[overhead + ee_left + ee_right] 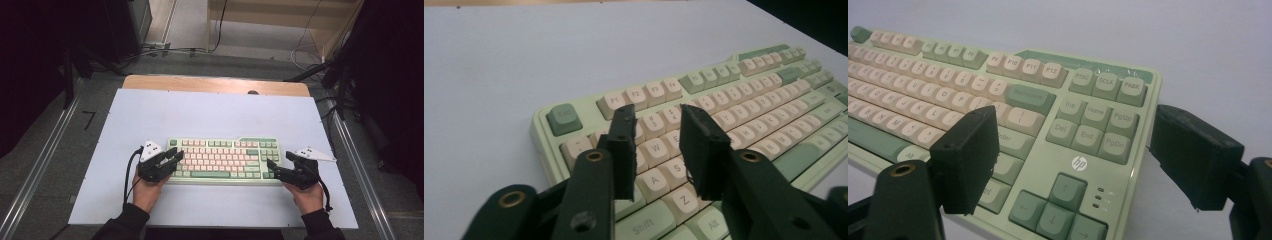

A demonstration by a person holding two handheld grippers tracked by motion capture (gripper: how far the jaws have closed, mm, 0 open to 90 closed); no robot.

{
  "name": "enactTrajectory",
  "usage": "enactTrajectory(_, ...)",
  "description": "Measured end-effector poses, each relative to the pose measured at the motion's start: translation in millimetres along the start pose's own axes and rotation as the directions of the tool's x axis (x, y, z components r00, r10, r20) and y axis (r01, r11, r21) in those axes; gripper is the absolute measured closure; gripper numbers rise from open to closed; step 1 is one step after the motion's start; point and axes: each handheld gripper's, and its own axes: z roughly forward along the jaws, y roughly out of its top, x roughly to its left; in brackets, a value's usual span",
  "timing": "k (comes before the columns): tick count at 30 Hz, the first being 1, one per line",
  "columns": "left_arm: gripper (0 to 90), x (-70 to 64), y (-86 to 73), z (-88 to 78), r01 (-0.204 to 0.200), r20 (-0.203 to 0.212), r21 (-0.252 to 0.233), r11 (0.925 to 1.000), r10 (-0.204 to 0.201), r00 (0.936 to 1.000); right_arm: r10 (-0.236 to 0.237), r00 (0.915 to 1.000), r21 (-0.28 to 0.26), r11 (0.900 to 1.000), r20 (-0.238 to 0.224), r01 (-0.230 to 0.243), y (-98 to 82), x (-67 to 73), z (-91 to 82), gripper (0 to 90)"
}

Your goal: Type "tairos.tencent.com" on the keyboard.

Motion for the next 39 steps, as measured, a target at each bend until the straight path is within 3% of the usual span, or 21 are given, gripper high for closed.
enactTrajectory(2, 82.3, -1.5, 2.3, 4.3, -0.008, 0.009, 0.006, 1.0000, 0.007, 0.9999, 0.000, 1.0000, 0.002, 1.000, 0.001, 0.000, -0.2, 1.8, 0.4, 18.1)
enactTrajectory(3, 82.3, -2.7, 3.6, 6.8, -0.010, 0.015, 0.014, 0.9999, 0.010, 0.9998, 0.000, 1.0000, 0.002, 1.000, 0.001, 0.000, -0.2, 1.8, 0.4, 18.1)
enactTrajectory(4, 89.9, -4.2, 5.0, 9.3, -0.018, 0.021, 0.020, 0.9996, 0.017, 0.9996, -0.001, 1.0000, 0.001, 1.000, 0.001, 0.001, -0.2, 2.9, 0.6, 18.1)
enactTrajectory(13, 90.0, -22.2, 11.3, 33.7, -0.072, 0.066, 0.071, 0.9949, 0.067, 0.9956, -0.006, 1.0000, 0.000, 1.000, -0.006, 0.006, 0.9, 8.4, 3.2, 18.2)
enactTrajectory(26, 90.0, -35.2, 16.6, 53.1, -0.091, 0.100, 0.116, 0.9891, 0.079, 0.9918, -0.031, 0.9992, 0.001, 1.000, -0.024, 0.031, 7.3, 19.0, 11.6, 18.2)
enactTrajectory(33, 90.0, -40.1, 16.2, 64.5, -0.104, 0.091, 0.151, 0.9830, 0.091, 0.9917, -0.034, 0.9990, 0.000, 0.999, -0.029, 0.034, 8.5, 20.9, 12.5, 18.2)
enactTrajectory(39, 90.0, -40.0, 15.8, 66.6, -0.098, 0.087, 0.159, 0.9823, 0.085, 0.9925, -0.034, 0.9989, 0.001, 0.999, -0.031, 0.034, 8.6, 21.1, 12.3, 18.2)
